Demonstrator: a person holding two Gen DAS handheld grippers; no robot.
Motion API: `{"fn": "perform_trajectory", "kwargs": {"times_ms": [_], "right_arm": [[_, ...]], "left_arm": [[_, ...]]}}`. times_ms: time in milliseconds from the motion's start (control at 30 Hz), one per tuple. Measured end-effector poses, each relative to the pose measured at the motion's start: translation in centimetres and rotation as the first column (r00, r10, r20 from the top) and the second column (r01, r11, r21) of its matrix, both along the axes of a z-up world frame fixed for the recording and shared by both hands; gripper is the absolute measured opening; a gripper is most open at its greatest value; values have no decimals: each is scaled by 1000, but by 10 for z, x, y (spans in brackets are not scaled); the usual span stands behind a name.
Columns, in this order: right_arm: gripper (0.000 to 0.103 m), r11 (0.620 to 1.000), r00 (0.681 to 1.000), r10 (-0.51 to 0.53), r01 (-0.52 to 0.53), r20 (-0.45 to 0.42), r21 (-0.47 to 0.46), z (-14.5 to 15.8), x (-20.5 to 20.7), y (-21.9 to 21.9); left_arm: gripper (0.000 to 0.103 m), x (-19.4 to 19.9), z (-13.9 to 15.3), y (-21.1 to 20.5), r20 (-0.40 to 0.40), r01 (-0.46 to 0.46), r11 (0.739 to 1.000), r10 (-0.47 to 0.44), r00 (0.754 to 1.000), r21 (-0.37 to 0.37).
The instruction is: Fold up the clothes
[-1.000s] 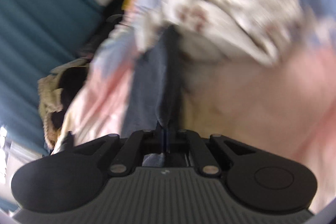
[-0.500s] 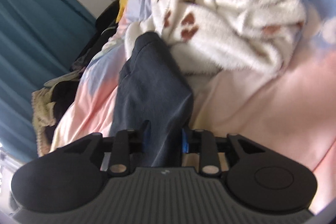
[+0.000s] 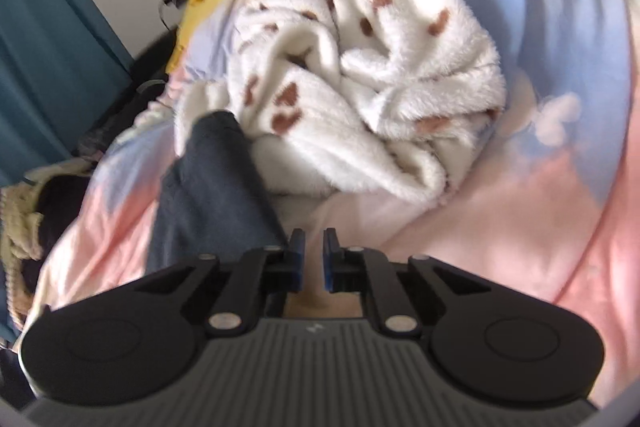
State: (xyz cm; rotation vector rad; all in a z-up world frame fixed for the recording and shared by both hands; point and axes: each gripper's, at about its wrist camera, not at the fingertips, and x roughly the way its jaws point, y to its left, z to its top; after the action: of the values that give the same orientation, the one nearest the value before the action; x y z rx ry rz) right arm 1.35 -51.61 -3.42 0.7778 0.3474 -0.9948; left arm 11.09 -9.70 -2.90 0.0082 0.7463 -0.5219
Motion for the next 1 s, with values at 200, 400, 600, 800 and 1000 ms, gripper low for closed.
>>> {"fn": "perform_trajectory", "kwargs": {"times_ms": [200, 400, 600, 800, 1000], "right_arm": [[13, 994, 998, 66, -64, 25, -85, 15, 6, 15], [14, 970, 983, 181, -181, -19, -160, 24, 32, 26], [75, 916, 924, 383, -380, -1, -126, 27, 62, 42], [87, 842, 846, 521, -531, -111, -97, 16, 113, 62], [76, 810, 800, 567, -584, -195, -41, -12, 151, 76]], "left_arm": [[5, 17, -15, 15, -128, 24, 989, -43, 991, -149], [5, -44, 7, 3, -36, 379, 918, -386, 922, -114], [6, -76, -21, -19, -114, 510, 859, -503, 857, 42], [7, -70, -31, -22, -138, 511, 859, -502, 854, 40], [7, -71, -31, -25, -144, 514, 856, -503, 852, 56]]}}
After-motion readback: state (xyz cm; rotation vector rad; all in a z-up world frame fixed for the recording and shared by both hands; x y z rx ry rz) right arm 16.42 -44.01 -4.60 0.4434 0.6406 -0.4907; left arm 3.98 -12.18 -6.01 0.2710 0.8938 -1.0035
